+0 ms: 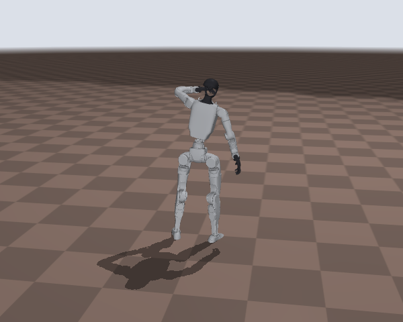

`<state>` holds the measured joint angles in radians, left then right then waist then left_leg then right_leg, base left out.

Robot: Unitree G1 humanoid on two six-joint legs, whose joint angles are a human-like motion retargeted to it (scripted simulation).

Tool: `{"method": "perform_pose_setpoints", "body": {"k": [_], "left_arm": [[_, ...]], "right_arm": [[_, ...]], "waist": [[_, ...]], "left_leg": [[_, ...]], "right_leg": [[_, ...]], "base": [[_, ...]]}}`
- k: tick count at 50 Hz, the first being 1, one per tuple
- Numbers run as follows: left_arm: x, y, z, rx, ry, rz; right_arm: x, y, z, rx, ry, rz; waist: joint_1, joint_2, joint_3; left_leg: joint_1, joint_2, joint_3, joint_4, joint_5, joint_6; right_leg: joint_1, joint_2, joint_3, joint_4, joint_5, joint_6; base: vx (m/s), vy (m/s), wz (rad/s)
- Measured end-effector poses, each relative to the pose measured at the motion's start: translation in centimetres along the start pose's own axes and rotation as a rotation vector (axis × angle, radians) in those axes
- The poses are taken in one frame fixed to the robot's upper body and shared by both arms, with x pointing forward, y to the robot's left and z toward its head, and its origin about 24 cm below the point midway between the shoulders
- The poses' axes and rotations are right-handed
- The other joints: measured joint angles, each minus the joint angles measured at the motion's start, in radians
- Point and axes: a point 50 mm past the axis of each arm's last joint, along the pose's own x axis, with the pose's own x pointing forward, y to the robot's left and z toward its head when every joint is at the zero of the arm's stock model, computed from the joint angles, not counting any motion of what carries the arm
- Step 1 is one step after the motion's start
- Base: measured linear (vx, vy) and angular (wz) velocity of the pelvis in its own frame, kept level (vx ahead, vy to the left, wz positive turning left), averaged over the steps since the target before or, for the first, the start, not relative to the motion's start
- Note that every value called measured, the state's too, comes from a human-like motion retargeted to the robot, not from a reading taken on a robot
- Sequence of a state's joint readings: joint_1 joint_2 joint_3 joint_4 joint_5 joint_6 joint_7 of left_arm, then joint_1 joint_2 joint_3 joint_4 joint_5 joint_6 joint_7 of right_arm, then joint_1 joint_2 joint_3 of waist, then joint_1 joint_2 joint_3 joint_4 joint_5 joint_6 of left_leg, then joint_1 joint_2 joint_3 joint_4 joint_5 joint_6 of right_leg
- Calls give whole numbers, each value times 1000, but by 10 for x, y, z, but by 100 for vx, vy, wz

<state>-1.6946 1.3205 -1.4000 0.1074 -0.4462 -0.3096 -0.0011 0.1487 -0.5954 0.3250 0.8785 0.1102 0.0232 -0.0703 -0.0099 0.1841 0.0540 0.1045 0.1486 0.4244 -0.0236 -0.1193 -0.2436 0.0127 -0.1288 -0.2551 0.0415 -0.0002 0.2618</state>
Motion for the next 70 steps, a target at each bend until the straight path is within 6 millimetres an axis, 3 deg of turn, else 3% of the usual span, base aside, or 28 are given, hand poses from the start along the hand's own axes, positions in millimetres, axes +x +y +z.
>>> {"method": "perform_pose_setpoints", "body": {"k": [3, 5, 7, 10, 14, 19, 21, 23, 25, 27, 30, 33, 35, 38, 41, 46, 50, 53, 55, 58, 61, 64, 66, 68, 70], "left_arm": [[-19, -60, -6, -389, 102, -571], [-34, -87, -4, -522, 150, -874], [-37, -91, -1, -512, 142, -921], [-20, -64, 2, -376, 66, -620], [5, 4, 5, -91, -3, -117], [16, 80, 7, 400, 43, 375], [16, 99, 8, 529, 70, 528], [17, 105, 8, 583, 85, 592], [20, 95, 6, 560, 83, 533], [24, 64, 2, 449, 65, 333], [17, -2, 0, 182, 22, -82], [-4, -74, 10, -121, -24, -556], [-22, -109, 21, -283, -61, -829], [-30, -120, 31, -392, -91, -926], [-14, -89, 28, -332, -94, -677], [22, 12, 25, -8, -85, -67], [28, 87, 29, 266, -51, 465], [23, 115, 26, 449, -2, 774], [21, 115, 21, 497, 19, 818], [25, 87, 9, 398, 41, 575], [20, 33, -5, 98, 78, 145], [-2, -40, -10, -275, 106, -357], [-26, -85, -2, -496, 106, -718], [-48, -114, 10, -648, 85, -993], [-56, -121, 18, -708, 59, -1067]], "right_arm": [[0, -4, -1, -40, 28, 74], [-1, -4, -2, -51, 44, 117], [-1, 0, -4, -44, 48, 129], [-2, 8, -5, -18, 37, 107], [-2, 21, -8, -24, 29, 108], [-2, 25, -6, -5, 9, 79], [-2, 26, -4, 24, 1, 61], [-1, 28, -3, 52, -4, 51], [-1, 25, -1, 66, -3, 45], [0, 20, -2, 55, 5, 44], [0, 9, -1, 16, 7, 53], [1, 0, 3, -14, 0, 70], [1, -3, 5, -17, -1, 79], [0, 3, 1, 14, 13, 82], [-2, 16, -9, 37, 43, 92], [-5, 35, -15, -15, 55, 161], [-4, 39, -11, -8, 38, 138], [-2, 36, -6, 39, 20, 78], [-1, 35, -2, 64, 7, 53], [1, 31, 5, 73, -9, 50], [3, 18, 9, 47, -8, 54], [4, 3, 12, 4, -7, 65], [4, -3, 15, -29, -12, 89], [3, -5, 17, -48, -19, 113], [1, -2, 17, -44, -26, 125]], "waist": [[-15, 17, 4], [-24, 24, 4], [-25, 20, 1], [-21, -1, 2], [-16, -32, -4], [-25, -51, -11], [-29, -60, -15], [-29, -67, -17], [-27, -66, -15], [-21, -55, -15], [-24, -29, -12], [-42, -4, -5], [-54, 7, -2], [-57, 5, -2], [-42, -12, -9], [-25, -46, -11], [-27, -59, -7], [-30, -61, -3], [-29, -61, -5], [-32, -56, 0], [-32, -27, 6], [-41, 7, 16], [-53, 24, 25], [-61, 30, 33], [-62, 23, 39]], "left_leg": [[2, 1, 5, 0, -2, -3], [1, 2, 6, 1, -4, -5], [-1, 3, 7, 2, -4, -6], [-4, 2, 1, 1, -1, -5], [-8, 2, -9, 3, 1, -5], [-15, 1, -21, 7, 2, -1], [-15, 0, -20, 8, 1, 2], [-14, -1, -17, 9, 0, 4], [-7, -3, -13, 8, -1, 6], [-1, -3, -4, 7, -4, 7], [8, -2, 9, 5, -7, 6], [13, 3, 20, 4, -9, 2], [13, 6, 25, 4, -10, -1], [11, 7, 26, 3, -9, -3], [6, 5, 20, 1, -6, -2], [-2, -1, 1, 1, -2, -1], [-5, -6, -11, 4, -1, 3], [-3, -9, -13, 5, -2, 8], [-2, -10, -9, 6, -3, 9], [6, -10, 1, 5, -4, 8], [13, -8, 17, 2, -4, 5], [18, -2, 34, -1, -3, 1], [18, 3, 44, -3, -2, -4], [16, 8, 51, -4, -1, -8], [13, 11, 53, -5, 2, -10]], "right_leg": [[-1, 1, 4, 1, 0, 0], [-1, 2, 5, 0, 1, 0], [-3, 3, 6, -1, 2, 0], [-2, 2, 0, 0, 1, 0], [0, 0, -9, -1, -1, 0], [1, -2, -17, -1, -3, 0], [0, -4, -16, -1, -3, 0], [0, -5, -12, -1, -4, 0], [3, -6, -7, 1, -5, 0], [4, -6, 1, 1, -5, 0], [4, -2, 12, 2, -5, 0], [1, 4, 21, 3, -3, 0], [-1, 8, 25, 3, -2, 0], [-4, 10, 25, 1, 1, 0], [-6, 7, 20, 0, 1, 0], [-2, -1, 3, 1, -2, 0], [2, -8, -5, 2, -6, 0], [5, -12, -4, 2, -8, 0], [4, -12, 1, 1, -7, 0], [4, -11, 10, 3, -7, 0], [1, -7, 23, 5, -4, 0], [-7, 1, 36, 6, 1, 0], [-13, 8, 43, 8, 5, 0], [-20, 15, 48, 8, 9, 0], [-25, 19, 48, 8, 12, 0]], "base": [[0, 0, 0], [0, 0, 0], [0, 0, 0], [0, 0, 0], [0, 0, 0], [0, 0, 0], [0, 0, 0], [0, 0, 0], [0, 0, 0], [0, 0, -10], [0, 0, -20], [0, 0, -6], [0, 0, 0], [0, 0, 0], [0, 0, 0], [0, 1, 12], [0, 0, 0], [0, 0, 0], [0, 0, 0], [0, 0, -6], [-1, 0, -24], [-1, -2, -26], [-2, -3, -21], [0, 0, 0], [0, 0, 0]]}}
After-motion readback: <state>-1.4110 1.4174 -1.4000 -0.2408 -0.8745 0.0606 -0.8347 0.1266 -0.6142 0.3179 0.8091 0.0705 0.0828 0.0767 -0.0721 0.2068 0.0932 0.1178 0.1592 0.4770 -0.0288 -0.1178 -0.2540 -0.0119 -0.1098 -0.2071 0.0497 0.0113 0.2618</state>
